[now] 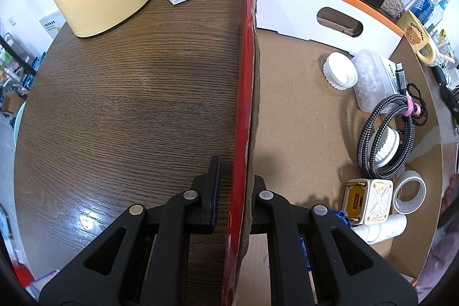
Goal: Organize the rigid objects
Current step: 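Move the right tool out to the green spray bottle, then grasp the green spray bottle with the right tool and lift it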
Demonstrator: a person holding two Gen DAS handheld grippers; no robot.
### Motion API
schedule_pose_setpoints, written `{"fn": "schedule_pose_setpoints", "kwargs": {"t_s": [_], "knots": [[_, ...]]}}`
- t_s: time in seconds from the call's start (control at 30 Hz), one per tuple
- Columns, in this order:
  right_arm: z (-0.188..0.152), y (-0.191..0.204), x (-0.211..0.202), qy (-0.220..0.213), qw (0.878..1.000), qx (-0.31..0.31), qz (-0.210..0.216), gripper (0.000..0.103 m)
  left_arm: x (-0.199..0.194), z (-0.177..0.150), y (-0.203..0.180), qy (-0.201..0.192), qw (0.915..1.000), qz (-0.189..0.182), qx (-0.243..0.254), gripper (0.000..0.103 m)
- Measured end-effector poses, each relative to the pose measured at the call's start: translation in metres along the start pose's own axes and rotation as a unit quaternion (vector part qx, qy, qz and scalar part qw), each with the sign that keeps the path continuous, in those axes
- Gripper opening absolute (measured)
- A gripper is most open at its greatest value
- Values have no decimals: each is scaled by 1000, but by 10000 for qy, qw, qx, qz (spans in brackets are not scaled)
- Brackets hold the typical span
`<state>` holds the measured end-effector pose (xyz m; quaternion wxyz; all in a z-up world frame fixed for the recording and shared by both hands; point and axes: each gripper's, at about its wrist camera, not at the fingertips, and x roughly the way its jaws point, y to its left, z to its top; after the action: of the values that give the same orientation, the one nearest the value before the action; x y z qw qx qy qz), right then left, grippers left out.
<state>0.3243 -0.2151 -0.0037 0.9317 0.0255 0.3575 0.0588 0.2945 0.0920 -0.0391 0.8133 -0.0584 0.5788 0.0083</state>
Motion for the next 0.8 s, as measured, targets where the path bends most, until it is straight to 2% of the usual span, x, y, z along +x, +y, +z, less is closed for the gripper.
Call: {"fn": "schedule_pose_setpoints", "kwargs": {"t_s": [0.17, 0.4, 0.53, 0.6, 0.63, 0.67, 0.8], "knots": [[-4, -22, 37, 506, 9975, 432, 241, 87, 0, 0, 0, 0, 10000, 1, 1, 7], [-8, -24, 60, 825, 9933, 568, 582, 87, 0, 0, 0, 0, 10000, 0, -1, 7], [-9, -23, 63, 883, 9897, 674, 900, 74, 0, 0, 0, 0, 10000, -1, 0, 7], [-11, -26, 66, 940, 9864, 830, 1064, 71, 0, 0, 0, 0, 10000, -3, -3, 7], [-12, -29, 68, 970, 9836, 973, 1169, 63, 0, 0, 0, -1, 10000, -2, -1, 7], [-12, -32, 70, 984, 9806, 1113, 1283, 61, 0, 0, 0, 0, 10000, -1, 0, 7], [-14, -41, 70, 943, 9777, 1363, 1289, 60, 0, 0, 0, 0, 10000, 0, 0, 7]]}}
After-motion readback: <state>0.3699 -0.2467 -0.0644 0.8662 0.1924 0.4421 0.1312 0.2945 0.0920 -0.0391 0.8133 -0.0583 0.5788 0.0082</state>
